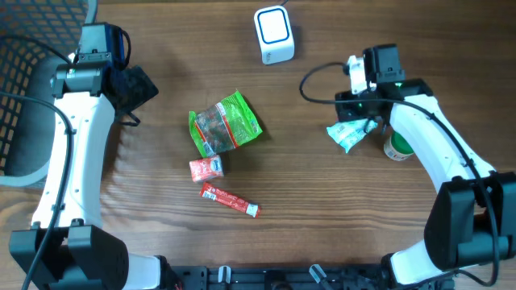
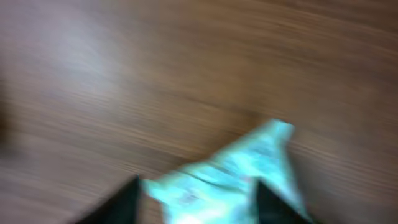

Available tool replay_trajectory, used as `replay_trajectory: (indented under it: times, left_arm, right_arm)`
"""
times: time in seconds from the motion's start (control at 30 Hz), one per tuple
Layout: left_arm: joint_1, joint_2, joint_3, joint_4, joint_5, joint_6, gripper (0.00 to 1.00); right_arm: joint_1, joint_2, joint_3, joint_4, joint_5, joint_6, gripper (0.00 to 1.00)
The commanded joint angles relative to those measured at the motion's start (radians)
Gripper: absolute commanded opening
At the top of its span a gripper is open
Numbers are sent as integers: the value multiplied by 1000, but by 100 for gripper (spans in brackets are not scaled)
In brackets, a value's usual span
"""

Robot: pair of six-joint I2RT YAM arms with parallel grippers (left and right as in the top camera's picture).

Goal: Scan the item barcode
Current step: 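Move the pouch right and release it beside the bottle, then reach the right gripper down and grasp the red stick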

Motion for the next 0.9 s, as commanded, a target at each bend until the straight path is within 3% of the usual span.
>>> replay_trajectory:
  times: [0.0, 0.17, 0.4, 0.5, 0.73, 0.8, 0.87]
  left_arm:
    - [7, -7, 9, 0, -10, 4, 100]
    - [7, -7, 9, 0, -10, 4, 100]
    - [7, -7, 10, 0, -10, 4, 100]
    - [7, -7, 10, 0, -10, 5, 100]
    - [7, -7, 9, 0, -10, 5, 100]
    - [7, -7, 9, 0, -10, 4, 100]
    - [7, -7, 9, 0, -10, 4, 100]
  right_arm:
    - [27, 7, -38, 71, -150, 298, 25]
    - [86, 59, -185, 282, 5, 379, 20]
    - [85, 76, -212, 177, 267, 419, 20]
    - [85, 72, -212, 144, 312, 419, 15]
    - [85, -46, -210, 115, 453, 361, 16]
    - [85, -68, -203, 103, 340, 246, 15]
    - [97, -96, -167, 59, 89, 129, 16]
